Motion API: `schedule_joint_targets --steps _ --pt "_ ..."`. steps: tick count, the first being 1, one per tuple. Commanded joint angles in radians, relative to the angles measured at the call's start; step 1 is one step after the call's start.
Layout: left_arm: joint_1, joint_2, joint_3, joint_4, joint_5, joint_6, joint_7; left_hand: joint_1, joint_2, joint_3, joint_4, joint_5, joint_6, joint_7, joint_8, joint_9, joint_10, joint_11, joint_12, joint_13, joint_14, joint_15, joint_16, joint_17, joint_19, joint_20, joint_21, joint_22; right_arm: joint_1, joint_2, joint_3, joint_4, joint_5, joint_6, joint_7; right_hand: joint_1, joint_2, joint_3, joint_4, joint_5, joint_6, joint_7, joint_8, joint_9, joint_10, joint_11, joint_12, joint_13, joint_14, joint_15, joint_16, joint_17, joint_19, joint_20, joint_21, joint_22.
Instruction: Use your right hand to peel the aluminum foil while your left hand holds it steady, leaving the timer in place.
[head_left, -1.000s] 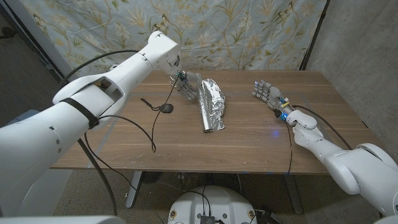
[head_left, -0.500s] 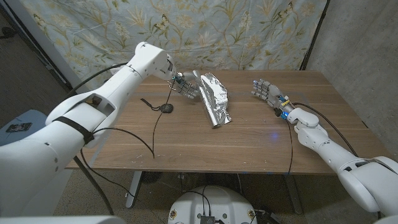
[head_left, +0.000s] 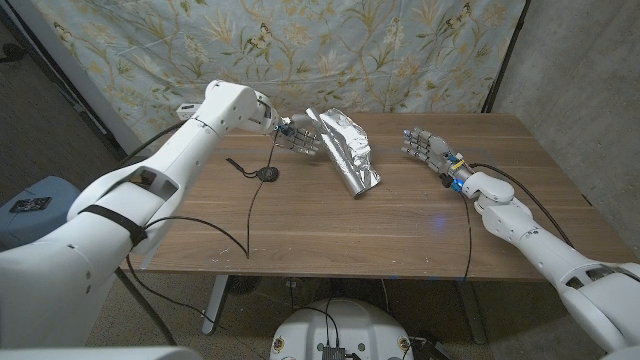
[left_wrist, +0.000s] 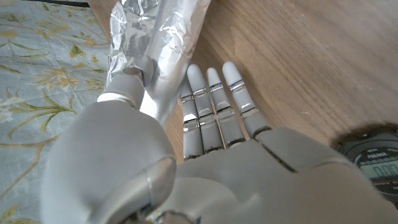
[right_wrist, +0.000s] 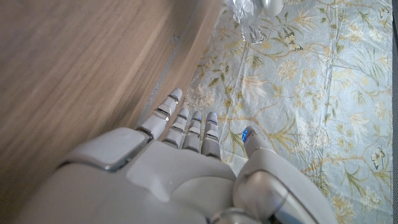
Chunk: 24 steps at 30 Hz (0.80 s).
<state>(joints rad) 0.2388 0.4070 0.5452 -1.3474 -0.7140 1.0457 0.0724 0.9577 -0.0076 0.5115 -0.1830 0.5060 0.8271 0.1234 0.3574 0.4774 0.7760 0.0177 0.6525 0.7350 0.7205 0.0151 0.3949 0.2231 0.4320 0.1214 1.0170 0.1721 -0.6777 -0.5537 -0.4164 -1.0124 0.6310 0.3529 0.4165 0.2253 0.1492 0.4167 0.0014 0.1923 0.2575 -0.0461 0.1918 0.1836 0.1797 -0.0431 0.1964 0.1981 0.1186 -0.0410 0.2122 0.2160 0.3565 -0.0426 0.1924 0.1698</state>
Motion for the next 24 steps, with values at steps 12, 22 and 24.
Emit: schedule_joint_targets --steps 12,22,24 --pt "0.073 -0.014 -0.079 0.056 -0.158 -0.144 -0.003 -0.024 0.030 0.038 0.049 -0.007 0.074 -0.036 0.083 0.034 0.055 -0.034 0.006 0.005 0.024 -0.010 0.001 0.011 0.001 -0.010 -0.008 0.003 -0.064 -0.084 -0.010 -0.177 -0.007 -0.093 -0.054 -0.005 0.003 0.011 -0.001 -0.002 0.007 0.000 0.006 0.006 0.005 -0.007 0.002 0.004 0.009 -0.005 0.008 0.004 0.008 0.001 0.003 0.002" --pt "0.106 -0.025 -0.124 0.101 -0.232 -0.197 -0.011 -0.039 0.031 0.034 0.053 -0.009 0.083 -0.034 0.101 0.044 0.065 -0.039 0.018 0.021 0.037 -0.013 -0.002 0.013 0.005 -0.011 -0.013 0.003 -0.093 -0.127 -0.017 -0.283 -0.006 -0.165 -0.071 -0.006 0.004 0.011 -0.001 -0.002 0.008 0.000 0.006 0.006 0.004 -0.004 0.002 0.004 0.010 -0.002 0.009 0.004 0.009 0.005 0.004 0.002" --pt "0.108 -0.026 -0.125 0.111 -0.240 -0.208 -0.021 -0.041 0.033 0.033 0.053 -0.009 0.085 -0.036 0.105 0.047 0.065 -0.039 0.021 0.026 0.043 -0.014 -0.002 0.014 0.007 -0.011 -0.014 0.003 -0.097 -0.137 -0.020 -0.303 -0.009 -0.179 -0.074 -0.006 0.004 0.011 -0.001 -0.002 0.008 0.000 0.006 0.006 0.005 -0.003 0.002 0.004 0.010 -0.002 0.009 0.004 0.010 0.005 0.004 0.002"
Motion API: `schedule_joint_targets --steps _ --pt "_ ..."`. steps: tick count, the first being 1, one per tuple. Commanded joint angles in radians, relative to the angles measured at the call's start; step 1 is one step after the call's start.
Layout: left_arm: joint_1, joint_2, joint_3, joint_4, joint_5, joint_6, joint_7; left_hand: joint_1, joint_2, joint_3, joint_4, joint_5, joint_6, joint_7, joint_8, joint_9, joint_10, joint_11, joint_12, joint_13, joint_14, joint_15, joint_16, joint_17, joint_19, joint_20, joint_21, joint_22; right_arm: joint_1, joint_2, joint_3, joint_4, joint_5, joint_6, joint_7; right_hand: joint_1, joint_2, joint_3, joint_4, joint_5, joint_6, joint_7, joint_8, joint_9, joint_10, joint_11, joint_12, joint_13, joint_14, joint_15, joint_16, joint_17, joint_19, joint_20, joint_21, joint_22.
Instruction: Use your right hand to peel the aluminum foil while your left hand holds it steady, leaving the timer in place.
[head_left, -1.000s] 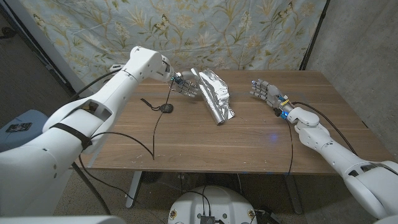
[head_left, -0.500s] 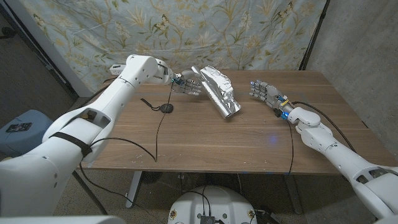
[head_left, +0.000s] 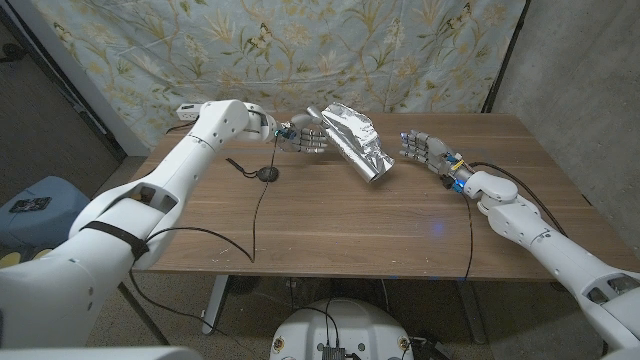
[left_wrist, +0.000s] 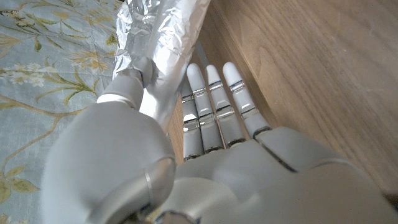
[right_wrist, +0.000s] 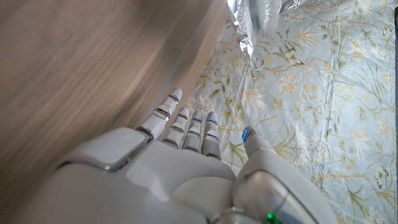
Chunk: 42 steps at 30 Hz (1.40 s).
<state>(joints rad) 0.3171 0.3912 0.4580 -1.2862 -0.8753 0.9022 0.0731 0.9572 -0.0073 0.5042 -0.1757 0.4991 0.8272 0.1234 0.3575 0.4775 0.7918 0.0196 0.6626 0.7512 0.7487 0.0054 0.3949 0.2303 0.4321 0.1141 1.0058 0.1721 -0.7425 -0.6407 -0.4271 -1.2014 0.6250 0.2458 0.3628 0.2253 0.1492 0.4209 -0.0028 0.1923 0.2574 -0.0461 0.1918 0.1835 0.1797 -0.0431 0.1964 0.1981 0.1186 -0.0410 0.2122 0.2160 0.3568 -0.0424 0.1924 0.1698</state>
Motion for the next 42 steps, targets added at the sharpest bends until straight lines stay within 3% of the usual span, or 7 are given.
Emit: schedule_joint_targets --steps 1,13,42 --pt "0.033 -0.012 -0.041 0.058 -0.087 -0.072 -0.029 -0.041 0.033 0.041 0.046 -0.003 0.086 -0.034 0.107 0.048 0.052 -0.042 0.013 0.011 0.016 -0.005 -0.001 0.007 0.009 -0.004 -0.002 0.003 -0.034 -0.055 -0.011 -0.124 -0.003 -0.081 -0.021 -0.006 0.004 0.007 0.003 -0.002 0.008 0.000 0.006 0.006 0.004 -0.003 0.002 0.004 0.010 -0.002 0.009 0.004 0.010 0.005 0.004 0.002" --pt "0.069 -0.045 -0.074 0.132 -0.157 -0.159 -0.074 -0.051 0.035 0.040 0.045 -0.003 0.084 -0.036 0.116 0.050 0.049 -0.042 0.018 0.024 0.021 -0.006 -0.007 0.010 0.009 -0.006 -0.008 0.003 -0.068 -0.120 -0.014 -0.246 -0.013 -0.177 -0.064 -0.007 0.004 0.009 0.003 -0.002 0.009 0.001 0.006 0.006 0.003 -0.003 0.002 0.004 0.010 -0.002 0.008 0.004 0.012 0.007 0.004 0.002" --pt "0.054 -0.115 -0.071 0.284 -0.180 -0.287 -0.223 -0.070 0.049 0.038 0.044 -0.007 0.077 -0.040 0.126 0.035 0.046 -0.045 0.013 0.024 0.024 -0.012 -0.013 0.027 -0.006 -0.005 -0.028 0.004 -0.140 -0.228 0.005 -0.417 -0.015 -0.286 -0.123 -0.007 0.006 0.011 0.003 -0.001 0.013 0.000 0.007 0.006 0.002 -0.003 0.002 0.004 0.011 -0.001 0.009 0.005 0.012 0.008 0.004 0.002"
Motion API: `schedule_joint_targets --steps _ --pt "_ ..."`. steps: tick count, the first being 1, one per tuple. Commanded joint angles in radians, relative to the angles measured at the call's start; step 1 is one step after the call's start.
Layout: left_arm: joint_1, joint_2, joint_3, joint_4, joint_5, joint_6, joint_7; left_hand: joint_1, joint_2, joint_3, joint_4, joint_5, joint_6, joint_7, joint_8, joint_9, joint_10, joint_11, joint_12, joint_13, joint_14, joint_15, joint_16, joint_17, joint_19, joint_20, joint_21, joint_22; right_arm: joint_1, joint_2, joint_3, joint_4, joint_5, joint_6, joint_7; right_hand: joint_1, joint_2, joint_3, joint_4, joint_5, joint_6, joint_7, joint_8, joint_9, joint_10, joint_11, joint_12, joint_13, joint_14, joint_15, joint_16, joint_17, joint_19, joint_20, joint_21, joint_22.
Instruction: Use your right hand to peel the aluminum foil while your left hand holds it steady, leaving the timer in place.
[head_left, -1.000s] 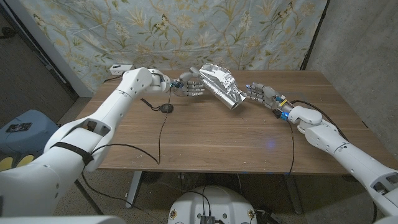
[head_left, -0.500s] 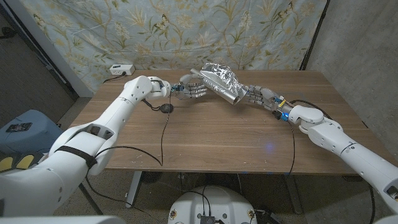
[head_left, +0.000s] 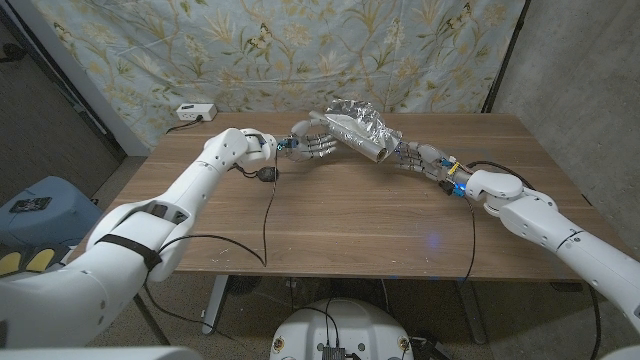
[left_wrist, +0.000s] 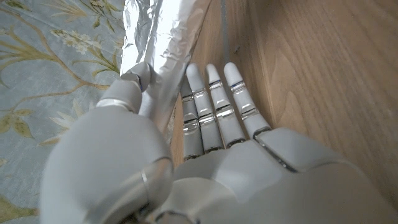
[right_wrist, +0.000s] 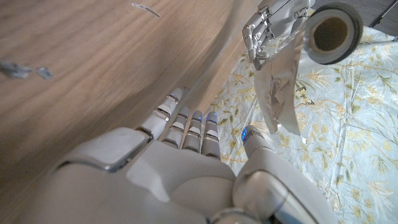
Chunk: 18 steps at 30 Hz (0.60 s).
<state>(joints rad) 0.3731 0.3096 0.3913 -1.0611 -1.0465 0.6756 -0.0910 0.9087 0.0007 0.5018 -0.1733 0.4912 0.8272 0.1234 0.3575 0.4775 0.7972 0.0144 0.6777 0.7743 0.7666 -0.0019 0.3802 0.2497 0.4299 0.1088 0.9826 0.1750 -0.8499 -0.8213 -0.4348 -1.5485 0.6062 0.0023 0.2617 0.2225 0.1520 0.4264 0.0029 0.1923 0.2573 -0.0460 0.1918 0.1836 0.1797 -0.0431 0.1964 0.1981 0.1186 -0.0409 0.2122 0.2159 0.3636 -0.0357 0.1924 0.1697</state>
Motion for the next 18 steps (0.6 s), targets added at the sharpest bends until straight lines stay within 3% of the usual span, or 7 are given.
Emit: schedule_joint_targets --steps 1,18 --pt "-0.004 -0.035 -0.003 0.065 -0.007 -0.062 -0.066 -0.022 0.042 0.040 0.042 0.000 0.076 -0.039 0.126 0.034 0.038 -0.039 -0.003 0.002 0.006 -0.004 0.002 0.009 -0.005 0.000 -0.005 0.001 -0.036 -0.050 0.015 -0.076 0.005 -0.045 -0.025 -0.004 0.003 0.006 -0.003 -0.001 0.013 0.000 0.007 0.006 0.002 -0.002 0.002 0.004 0.011 -0.001 0.009 0.005 0.006 0.001 0.004 0.002" --pt "-0.021 -0.056 0.003 0.134 0.004 -0.079 -0.150 -0.030 0.048 0.041 0.037 -0.003 0.075 -0.035 0.136 0.031 0.043 -0.037 -0.007 -0.004 0.011 -0.008 0.003 0.027 -0.005 0.000 -0.014 0.002 -0.074 -0.086 0.048 -0.146 0.009 -0.070 -0.085 -0.003 0.004 0.006 -0.004 -0.001 0.015 0.000 0.007 0.006 0.001 -0.002 0.001 0.004 0.010 -0.001 0.009 0.005 0.007 0.002 0.004 0.002"
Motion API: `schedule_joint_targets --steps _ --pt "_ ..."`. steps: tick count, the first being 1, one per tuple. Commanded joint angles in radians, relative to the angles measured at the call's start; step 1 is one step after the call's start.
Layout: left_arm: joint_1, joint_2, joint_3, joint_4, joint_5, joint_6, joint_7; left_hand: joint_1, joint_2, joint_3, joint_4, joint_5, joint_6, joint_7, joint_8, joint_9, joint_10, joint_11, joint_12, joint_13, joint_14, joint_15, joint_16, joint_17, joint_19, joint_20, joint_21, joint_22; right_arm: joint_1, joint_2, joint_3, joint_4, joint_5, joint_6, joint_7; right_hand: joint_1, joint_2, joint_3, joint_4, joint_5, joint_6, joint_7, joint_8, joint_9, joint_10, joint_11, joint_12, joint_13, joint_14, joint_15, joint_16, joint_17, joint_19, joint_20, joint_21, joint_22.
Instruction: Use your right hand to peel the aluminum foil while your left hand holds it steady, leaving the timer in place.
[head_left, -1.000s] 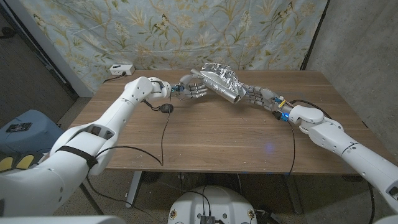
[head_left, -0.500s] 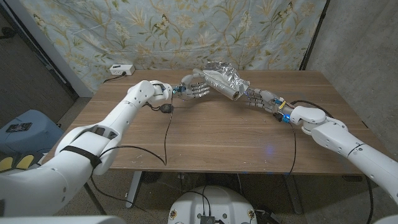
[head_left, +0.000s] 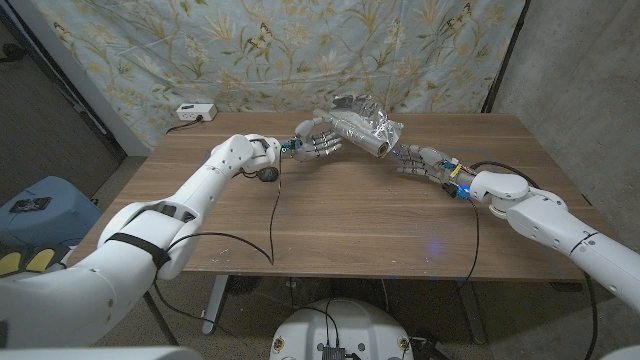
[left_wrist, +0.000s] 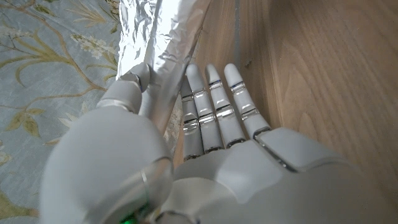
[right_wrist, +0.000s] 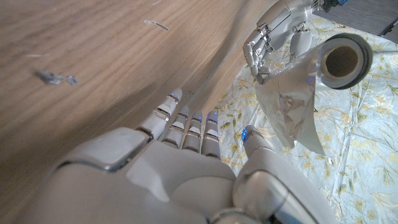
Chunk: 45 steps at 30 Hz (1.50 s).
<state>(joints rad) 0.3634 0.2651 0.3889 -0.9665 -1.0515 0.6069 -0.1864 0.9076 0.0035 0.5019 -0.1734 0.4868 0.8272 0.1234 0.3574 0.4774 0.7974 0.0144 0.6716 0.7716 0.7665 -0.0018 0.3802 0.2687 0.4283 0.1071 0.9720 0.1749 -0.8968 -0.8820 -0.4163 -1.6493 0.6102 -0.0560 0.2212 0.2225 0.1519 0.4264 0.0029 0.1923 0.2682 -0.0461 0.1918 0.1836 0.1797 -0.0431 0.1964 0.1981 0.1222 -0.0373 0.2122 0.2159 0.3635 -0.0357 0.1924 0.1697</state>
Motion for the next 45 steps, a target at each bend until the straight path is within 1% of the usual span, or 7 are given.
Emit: schedule_joint_targets --steps 1,7,12,20,35,40,45 --pt "-0.013 -0.011 0.007 0.041 0.011 -0.009 -0.059 -0.028 0.046 0.041 0.037 0.002 0.074 -0.035 0.136 0.031 0.044 -0.036 0.001 0.000 0.012 -0.008 0.003 0.008 -0.003 0.002 -0.003 0.002 -0.027 -0.029 0.035 -0.048 0.004 -0.010 -0.049 -0.003 0.004 0.006 -0.004 -0.001 0.003 0.001 0.007 0.006 0.000 -0.003 0.001 0.004 0.006 -0.005 0.009 0.005 0.007 0.002 0.004 0.002" --pt "-0.022 -0.017 0.005 0.069 0.009 0.001 -0.093 -0.030 0.047 0.043 0.035 0.002 0.075 -0.034 0.139 0.029 0.044 -0.038 0.002 0.004 0.014 -0.008 0.003 0.013 -0.002 0.002 -0.005 0.002 -0.021 -0.067 0.058 -0.084 -0.014 -0.023 -0.063 -0.003 0.003 0.006 -0.005 -0.002 0.003 0.001 0.006 0.006 0.001 -0.002 0.002 0.004 0.006 -0.005 0.010 0.005 0.007 0.002 0.004 0.002" --pt "-0.021 -0.035 -0.005 0.102 0.002 -0.021 -0.132 -0.035 0.045 0.043 0.033 0.001 0.063 -0.032 0.138 0.028 0.024 -0.038 -0.002 0.011 0.000 -0.005 -0.005 0.019 -0.012 0.004 -0.012 0.003 -0.027 -0.099 0.073 -0.112 -0.025 -0.033 -0.066 -0.001 0.002 0.006 -0.007 -0.002 0.004 0.000 0.006 0.006 0.001 -0.002 0.002 0.004 0.007 -0.006 0.010 0.005 0.007 0.003 0.004 0.002" --pt "-0.045 -0.064 -0.005 0.179 0.009 -0.040 -0.204 -0.044 0.051 0.043 0.037 0.000 0.053 -0.030 0.135 0.020 0.013 -0.040 -0.011 0.004 -0.014 0.000 -0.012 0.027 -0.027 0.003 -0.021 0.003 -0.044 -0.124 0.089 -0.139 -0.019 -0.057 -0.077 0.000 0.002 0.006 -0.008 -0.002 0.005 0.000 0.006 0.006 0.001 -0.001 0.002 0.004 0.007 -0.004 0.010 0.005 0.007 0.003 0.003 0.002" --pt "-0.101 -0.114 0.000 0.339 0.060 -0.085 -0.330 -0.056 0.059 0.046 0.038 -0.001 0.038 -0.027 0.127 0.008 -0.006 -0.035 -0.025 -0.006 -0.031 0.011 -0.024 0.034 -0.041 0.016 -0.032 0.004 -0.057 -0.172 0.105 -0.195 -0.023 -0.110 -0.088 0.001 0.003 0.006 -0.010 -0.002 0.005 0.000 0.006 0.006 0.000 -0.003 0.002 0.004 0.007 -0.005 0.011 0.006 0.007 0.002 0.003 0.002" --pt "-0.115 -0.114 0.008 0.358 0.085 -0.080 -0.354 -0.059 0.061 0.048 0.037 -0.001 0.040 -0.025 0.127 0.004 -0.002 -0.036 -0.025 -0.007 -0.026 0.009 -0.024 0.036 -0.040 0.017 -0.034 0.004 -0.036 -0.211 0.106 -0.229 -0.030 -0.158 -0.065 0.002 -0.001 0.005 -0.013 -0.003 0.004 0.001 0.006 0.006 0.001 0.001 0.002 0.004 0.007 -0.003 0.011 0.005 0.005 0.011 0.002 0.002" --pt "-0.121 -0.106 0.017 0.350 0.108 -0.062 -0.359 -0.060 0.063 0.051 0.035 -0.001 0.045 -0.024 0.130 0.003 0.003 -0.033 -0.024 -0.008 -0.020 0.008 -0.024 0.037 -0.036 0.017 -0.034 0.004 0.001 -0.260 0.109 -0.279 -0.036 -0.235 -0.042 0.007 -0.009 0.003 -0.021 -0.003 0.004 0.004 0.005 0.006 0.005 0.004 0.004 0.004 0.009 0.007 0.010 0.003 0.004 0.023 0.002 0.002"
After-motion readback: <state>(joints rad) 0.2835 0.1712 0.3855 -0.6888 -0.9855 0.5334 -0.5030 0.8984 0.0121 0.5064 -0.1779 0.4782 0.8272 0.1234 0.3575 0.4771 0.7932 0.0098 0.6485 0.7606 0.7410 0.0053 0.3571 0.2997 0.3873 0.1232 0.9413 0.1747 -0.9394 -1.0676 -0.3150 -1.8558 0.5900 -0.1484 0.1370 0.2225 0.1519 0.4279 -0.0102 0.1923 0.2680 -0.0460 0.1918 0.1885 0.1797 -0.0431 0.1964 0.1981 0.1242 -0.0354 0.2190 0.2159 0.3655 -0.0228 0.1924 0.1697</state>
